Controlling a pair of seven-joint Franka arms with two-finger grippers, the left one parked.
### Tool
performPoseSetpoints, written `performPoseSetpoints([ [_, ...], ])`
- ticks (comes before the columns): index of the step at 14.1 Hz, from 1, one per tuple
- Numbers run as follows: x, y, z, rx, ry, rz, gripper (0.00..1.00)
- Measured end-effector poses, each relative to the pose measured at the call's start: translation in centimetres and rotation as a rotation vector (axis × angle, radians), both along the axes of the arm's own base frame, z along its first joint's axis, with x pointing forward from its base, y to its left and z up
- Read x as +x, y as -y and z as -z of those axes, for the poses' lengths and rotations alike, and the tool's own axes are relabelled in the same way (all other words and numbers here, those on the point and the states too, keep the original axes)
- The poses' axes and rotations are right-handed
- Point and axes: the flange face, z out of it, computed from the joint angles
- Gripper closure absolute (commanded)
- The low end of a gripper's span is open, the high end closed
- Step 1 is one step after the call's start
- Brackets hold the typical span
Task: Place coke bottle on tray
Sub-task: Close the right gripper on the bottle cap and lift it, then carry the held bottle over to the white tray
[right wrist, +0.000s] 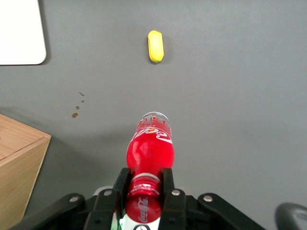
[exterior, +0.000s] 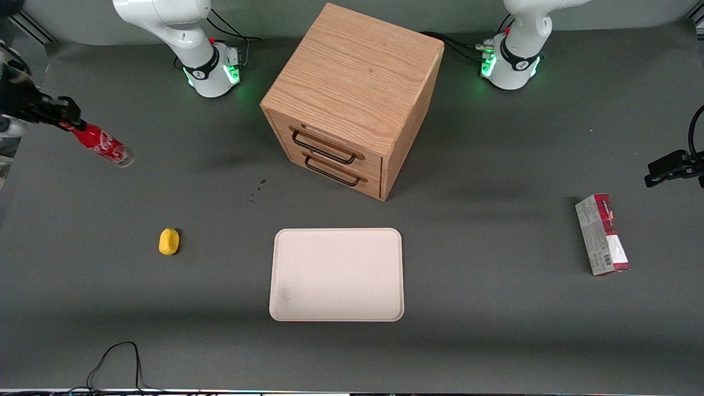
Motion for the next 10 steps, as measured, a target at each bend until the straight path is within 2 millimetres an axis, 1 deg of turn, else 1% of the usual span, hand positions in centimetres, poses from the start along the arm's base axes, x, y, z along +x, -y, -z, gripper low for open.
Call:
performPoseSetpoints([
  [2, 0.7, -0.1, -2.9, -0.005, 0.003, 0.001, 1.0],
  [3, 1.3, -0.3, -3.7, -0.006, 0.009, -0.003, 1.0],
  [5, 3.3, -1.5, -4.5, 0.003, 0.023, -0.026, 1.0],
  [6, 4.8, -2.7, -4.6, 0.006, 0.03, -0.048, 1.0],
  [8, 8.3, -6.3, -4.4, 0.005, 0.048, -0.112, 1.0],
  [10, 12.1, -9.9, -3.4, 0.016, 0.06, -0.178, 1.0],
])
